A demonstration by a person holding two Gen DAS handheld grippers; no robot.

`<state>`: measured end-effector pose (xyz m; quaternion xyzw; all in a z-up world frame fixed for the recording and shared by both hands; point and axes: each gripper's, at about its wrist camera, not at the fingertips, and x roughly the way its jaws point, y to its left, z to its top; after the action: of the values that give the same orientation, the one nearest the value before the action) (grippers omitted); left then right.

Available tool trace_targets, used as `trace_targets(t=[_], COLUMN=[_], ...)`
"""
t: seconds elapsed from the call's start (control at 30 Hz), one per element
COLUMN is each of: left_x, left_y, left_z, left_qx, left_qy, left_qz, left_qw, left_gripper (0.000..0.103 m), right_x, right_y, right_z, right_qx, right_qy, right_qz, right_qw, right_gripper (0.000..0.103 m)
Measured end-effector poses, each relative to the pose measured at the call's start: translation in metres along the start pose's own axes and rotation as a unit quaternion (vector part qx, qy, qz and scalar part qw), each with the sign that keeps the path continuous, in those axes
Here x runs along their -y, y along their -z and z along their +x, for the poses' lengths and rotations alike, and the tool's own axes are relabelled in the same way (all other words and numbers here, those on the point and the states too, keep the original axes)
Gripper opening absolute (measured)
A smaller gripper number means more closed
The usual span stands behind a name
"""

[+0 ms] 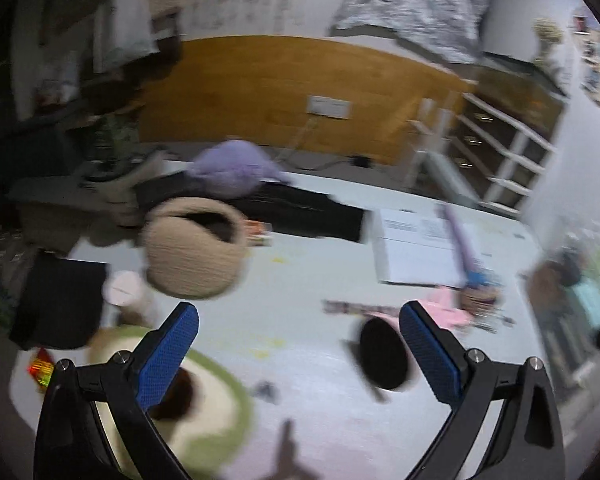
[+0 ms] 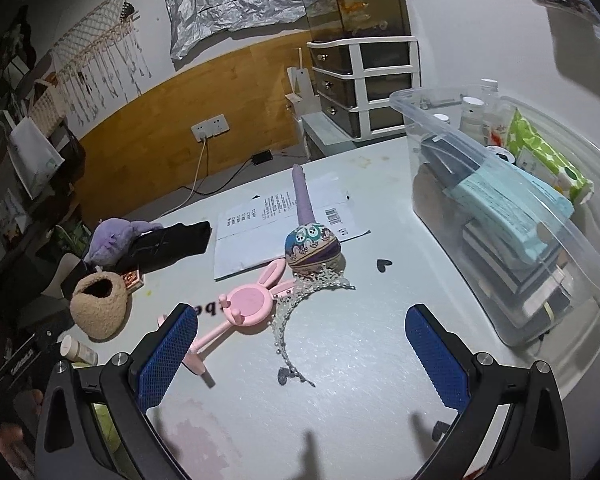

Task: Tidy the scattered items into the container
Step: 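Move the left gripper down and close it on the toothpick jar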

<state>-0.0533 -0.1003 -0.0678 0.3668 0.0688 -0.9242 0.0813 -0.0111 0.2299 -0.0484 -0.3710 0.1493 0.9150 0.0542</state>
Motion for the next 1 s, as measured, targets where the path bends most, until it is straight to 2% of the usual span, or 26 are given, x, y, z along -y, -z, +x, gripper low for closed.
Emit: trace_targets(t=[0.13, 0.27, 0.33, 0.43, 0.53, 0.57, 0.6, 0.63, 0.7, 0.8, 0.9, 1.0], left_x=[-0.042, -0.085, -0.104, -0.124, -0.136, -0.139, -0.142, -0.143, -0.145, -0.142, -0.132, -0.108], left_y=[-0.009, -0.015, -0.017, -0.016, -0.014, -0.012, -0.009, -0.008, -0.002, 0.001, 0.001, 0.004], left_z=[0.025, 0.056, 0.073, 0.097, 0.115, 0.121, 0.127, 0.132, 0.141, 0.145, 0.145, 0.143], left_qx=[-0.013, -0.047, -0.072, -0.107, -0.132, -0.14, -0.149, -0.157, -0.174, -0.179, -0.184, -0.187], left_qy=[-0.068, -0.121, -0.134, -0.14, -0.149, -0.15, -0.148, -0.145, -0.139, -0.127, -0.098, -0.071], left_qz=[-0.017, -0.033, -0.04, -0.05, -0.055, -0.055, -0.055, -0.056, -0.057, -0.052, -0.045, -0.008], left_qw=[0.9975, 0.991, 0.9875, 0.9831, 0.9784, 0.9771, 0.9761, 0.9752, 0.9732, 0.9743, 0.9771, 0.9798], left_gripper=[0.1, 0.1, 0.097, 0.084, 0.083, 0.083, 0.077, 0.065, 0.051, 0.051, 0.05, 0.05], right_x=[-0.003, -0.003, -0.002, -0.001, -0.001, -0.001, -0.001, -0.001, -0.001, 0.001, 0.002, 0.001], right_y=[-0.002, -0.004, -0.005, -0.005, -0.005, -0.005, -0.005, -0.005, -0.005, -0.005, -0.005, -0.004], right_z=[0.01, 0.015, 0.018, 0.023, 0.026, 0.027, 0.027, 0.028, 0.031, 0.033, 0.036, 0.039], right_qx=[-0.013, -0.017, -0.021, -0.028, -0.033, -0.034, -0.036, -0.038, -0.041, -0.045, -0.051, -0.059], right_qy=[0.001, 0.005, 0.006, 0.008, 0.009, 0.009, 0.01, 0.01, 0.01, 0.012, 0.011, 0.007], right_qz=[-0.001, 0.002, 0.005, 0.01, 0.013, 0.013, 0.013, 0.013, 0.015, 0.019, 0.022, 0.021], right_qw=[1.0, 1.0, 1.0, 1.0, 0.999, 0.999, 0.999, 0.999, 0.999, 0.999, 0.998, 0.998], right_gripper=[0.103, 0.103, 0.103, 0.103, 0.103, 0.103, 0.103, 0.103, 0.103, 0.103, 0.103, 0.103])
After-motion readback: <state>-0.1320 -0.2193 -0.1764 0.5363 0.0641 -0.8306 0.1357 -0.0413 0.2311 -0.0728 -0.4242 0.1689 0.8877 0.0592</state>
